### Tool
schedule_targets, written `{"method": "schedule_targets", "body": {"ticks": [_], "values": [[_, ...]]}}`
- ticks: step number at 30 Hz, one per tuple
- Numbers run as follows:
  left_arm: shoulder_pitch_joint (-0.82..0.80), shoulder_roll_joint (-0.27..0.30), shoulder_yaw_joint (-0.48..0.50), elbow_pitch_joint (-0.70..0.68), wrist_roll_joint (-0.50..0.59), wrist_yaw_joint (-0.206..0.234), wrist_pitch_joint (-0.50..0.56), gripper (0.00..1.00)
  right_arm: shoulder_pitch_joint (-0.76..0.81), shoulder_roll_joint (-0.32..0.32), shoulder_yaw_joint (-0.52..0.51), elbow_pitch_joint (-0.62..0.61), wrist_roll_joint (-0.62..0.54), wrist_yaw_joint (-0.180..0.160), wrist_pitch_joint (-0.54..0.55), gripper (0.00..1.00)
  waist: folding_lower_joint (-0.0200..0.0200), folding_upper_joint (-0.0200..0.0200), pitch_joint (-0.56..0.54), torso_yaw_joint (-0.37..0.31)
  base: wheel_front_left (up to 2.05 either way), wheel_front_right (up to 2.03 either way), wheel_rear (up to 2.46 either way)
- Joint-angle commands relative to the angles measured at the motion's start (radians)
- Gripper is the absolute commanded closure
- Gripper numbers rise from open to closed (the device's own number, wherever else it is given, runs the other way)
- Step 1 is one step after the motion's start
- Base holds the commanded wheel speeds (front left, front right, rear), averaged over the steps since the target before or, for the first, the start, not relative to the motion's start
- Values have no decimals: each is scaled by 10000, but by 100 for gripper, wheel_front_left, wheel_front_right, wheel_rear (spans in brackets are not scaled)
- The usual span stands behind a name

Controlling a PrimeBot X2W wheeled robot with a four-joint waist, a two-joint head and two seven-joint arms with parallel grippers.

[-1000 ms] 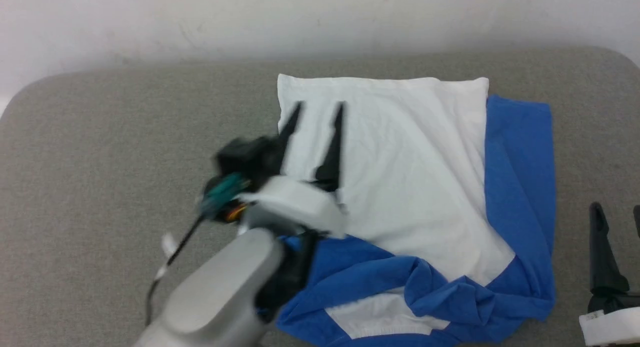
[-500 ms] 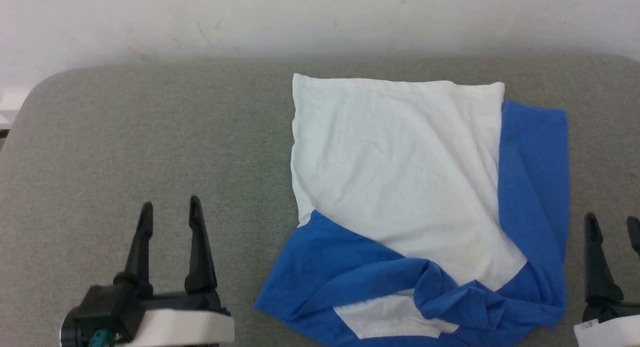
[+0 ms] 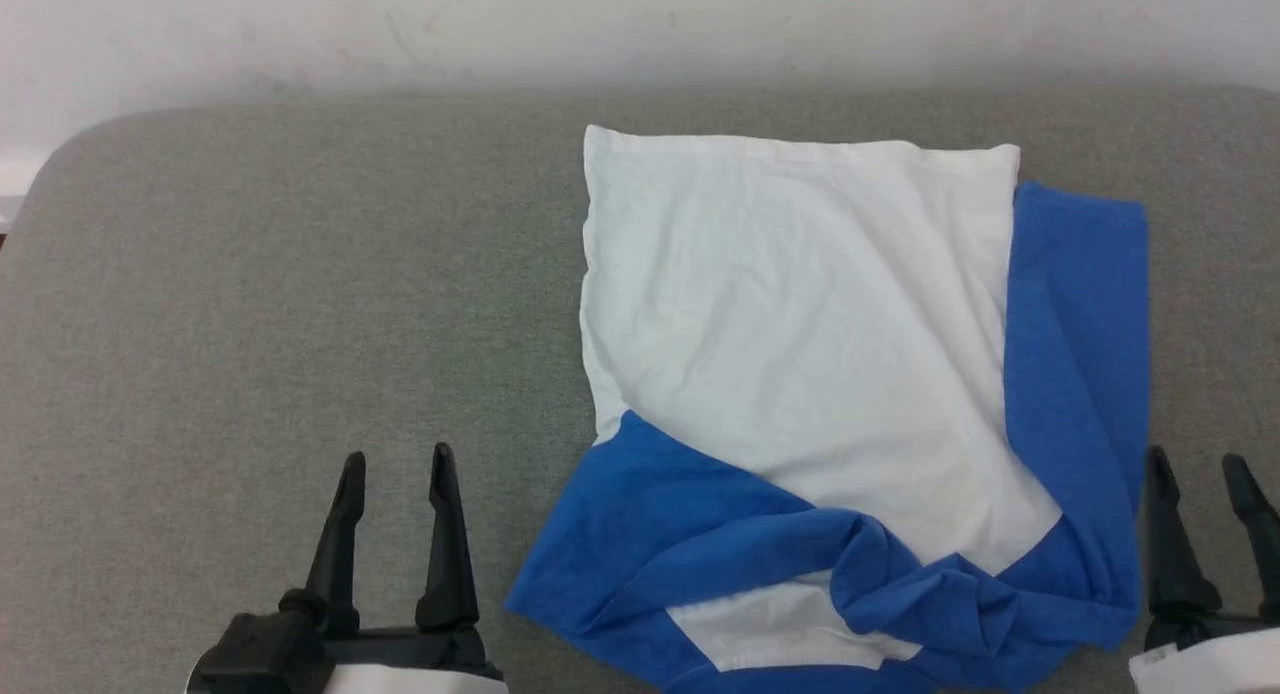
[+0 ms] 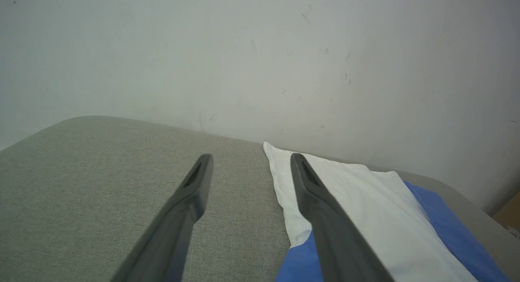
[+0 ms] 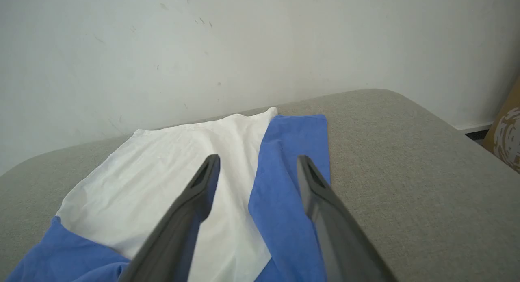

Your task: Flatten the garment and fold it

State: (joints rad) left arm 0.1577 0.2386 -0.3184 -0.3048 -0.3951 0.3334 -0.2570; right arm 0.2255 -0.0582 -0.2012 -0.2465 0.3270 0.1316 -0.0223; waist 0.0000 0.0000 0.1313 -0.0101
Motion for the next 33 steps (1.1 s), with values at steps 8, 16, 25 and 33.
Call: {"method": "schedule_targets", "body": {"ticks": [8,16,25,33], "values": [[-391,-674,600,-46,848,-633,-47,0,-2182,-2028,244,-382,1352,-9,1000,0,0,0,1070,-278,0,0,0],[-931,-1167,838,-420,1466,-839,-47,0,-5835,-4634,318,1223,3464,-9,3002,0,0,0,2527,-388,0,0,0],[-1780,-1529,456,-517,2310,-815,-47,0,-8522,-5525,532,4750,4083,-9,5048,0,0,0,4051,-132,0,0,0],[-2317,-1732,-85,-462,2737,-662,-47,0,-9556,-5843,684,6471,3443,-9,4831,0,0,0,4919,391,0,0,0]]}}
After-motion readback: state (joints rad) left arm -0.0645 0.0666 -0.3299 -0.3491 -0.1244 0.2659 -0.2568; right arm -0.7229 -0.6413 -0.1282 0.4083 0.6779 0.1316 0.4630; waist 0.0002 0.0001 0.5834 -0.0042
